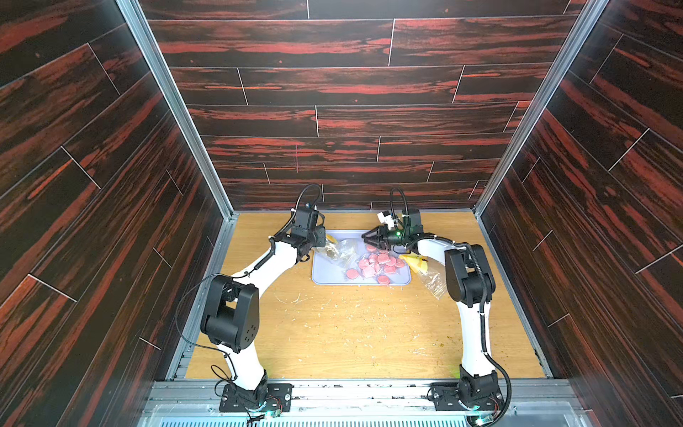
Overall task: Pour cookies out of the ziploc bag
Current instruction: 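Pour the cookies out of the ziploc bag onto the tray.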
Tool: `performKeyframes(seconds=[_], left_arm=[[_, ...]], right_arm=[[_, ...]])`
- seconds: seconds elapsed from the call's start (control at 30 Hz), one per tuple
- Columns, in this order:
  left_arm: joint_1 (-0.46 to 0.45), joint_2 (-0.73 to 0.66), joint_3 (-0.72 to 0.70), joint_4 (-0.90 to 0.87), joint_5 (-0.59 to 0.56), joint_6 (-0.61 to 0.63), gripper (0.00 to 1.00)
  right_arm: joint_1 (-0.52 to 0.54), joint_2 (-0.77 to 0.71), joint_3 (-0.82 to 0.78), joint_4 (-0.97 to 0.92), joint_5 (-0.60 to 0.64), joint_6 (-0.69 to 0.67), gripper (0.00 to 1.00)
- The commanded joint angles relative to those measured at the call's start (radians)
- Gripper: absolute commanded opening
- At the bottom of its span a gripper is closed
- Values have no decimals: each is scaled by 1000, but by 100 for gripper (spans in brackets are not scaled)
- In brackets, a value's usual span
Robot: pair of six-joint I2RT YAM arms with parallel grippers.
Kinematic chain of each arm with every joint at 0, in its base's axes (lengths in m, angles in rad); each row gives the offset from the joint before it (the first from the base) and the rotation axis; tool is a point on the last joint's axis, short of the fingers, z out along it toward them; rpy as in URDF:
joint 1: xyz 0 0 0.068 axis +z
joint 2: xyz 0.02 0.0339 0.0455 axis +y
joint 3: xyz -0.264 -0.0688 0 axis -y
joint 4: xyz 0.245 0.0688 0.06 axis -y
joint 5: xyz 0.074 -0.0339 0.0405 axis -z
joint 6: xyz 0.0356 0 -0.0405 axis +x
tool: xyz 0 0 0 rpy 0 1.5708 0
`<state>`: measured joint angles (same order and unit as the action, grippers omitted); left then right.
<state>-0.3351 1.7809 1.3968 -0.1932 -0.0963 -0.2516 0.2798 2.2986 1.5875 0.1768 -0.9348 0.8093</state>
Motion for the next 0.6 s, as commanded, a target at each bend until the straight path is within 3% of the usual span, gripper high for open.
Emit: performKeyframes(seconds=[0.0,0.2,0.57], left_arm=[[-6,2,61,26,33,-18,0],[-25,14,86,12,29,-17,0],[-88,60,183,-44,-3,-35,0]], right_arm=[[5,-98,-81,-27,-24,-18,46],[15,-192,-230,3,5,-23,53],[28,-274,-370,156,19,125,56]])
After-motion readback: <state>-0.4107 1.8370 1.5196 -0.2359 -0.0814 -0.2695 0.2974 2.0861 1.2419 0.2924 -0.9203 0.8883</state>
